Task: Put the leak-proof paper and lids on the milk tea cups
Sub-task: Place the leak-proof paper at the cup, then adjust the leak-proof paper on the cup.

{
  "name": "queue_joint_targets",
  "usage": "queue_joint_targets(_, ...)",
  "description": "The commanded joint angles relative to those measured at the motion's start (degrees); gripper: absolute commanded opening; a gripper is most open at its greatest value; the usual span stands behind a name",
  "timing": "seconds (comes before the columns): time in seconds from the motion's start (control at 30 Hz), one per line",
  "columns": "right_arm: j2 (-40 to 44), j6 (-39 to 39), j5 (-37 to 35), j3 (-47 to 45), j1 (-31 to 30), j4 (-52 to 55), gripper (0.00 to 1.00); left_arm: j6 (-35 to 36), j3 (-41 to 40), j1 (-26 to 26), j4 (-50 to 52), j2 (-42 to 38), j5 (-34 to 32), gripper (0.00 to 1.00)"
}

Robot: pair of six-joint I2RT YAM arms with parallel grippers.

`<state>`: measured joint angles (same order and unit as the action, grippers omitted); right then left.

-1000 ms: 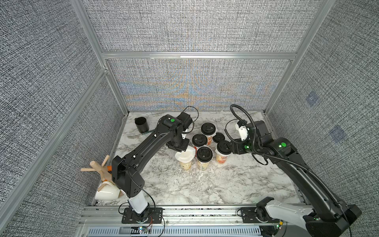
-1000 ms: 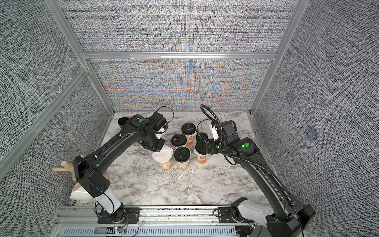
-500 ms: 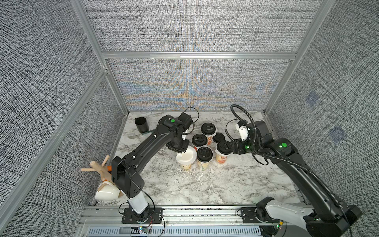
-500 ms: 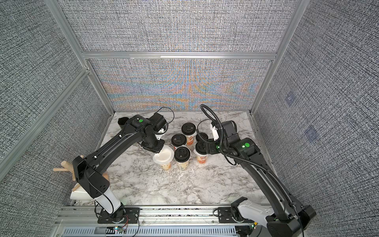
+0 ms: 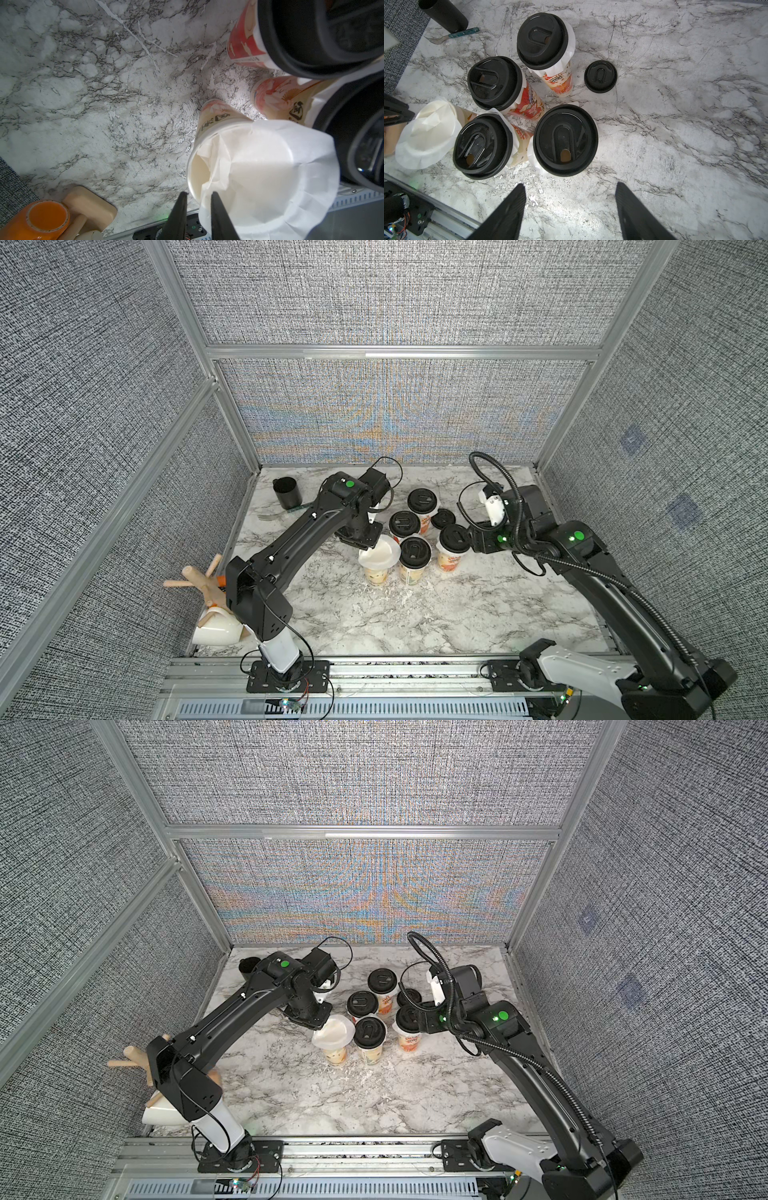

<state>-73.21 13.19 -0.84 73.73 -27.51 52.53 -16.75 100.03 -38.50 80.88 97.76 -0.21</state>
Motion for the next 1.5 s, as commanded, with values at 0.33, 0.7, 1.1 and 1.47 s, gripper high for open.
queue_joint_targets(0.33, -2.13, 8.57, 2.40, 4.29, -11.42, -2.29, 0.70, -3.04, -4.01, 0.07, -1.71, -9.88, -1.79, 0.58)
queue_joint_targets(0.7, -10.07, 10.26, 12.42, 6.89, -17.13, -9.63, 0.63, -13.49, -23.02, 0.11, -19.08, -22.54, 6.00, 0.55)
queue_joint_targets(1.1, -6.82, 12.12, 12.64, 3.25, -17.70, -11.58, 0.60, -16.49, -33.88, 0.12, -30.26, -29.57, 3.10, 0.52)
queue_joint_targets(1.47, -6.51, 11.37, 11.59, 3.07, -17.67, -10.70, 0.59, -19.11, -33.06, 0.13, -28.76, -26.11, 3.51, 0.31)
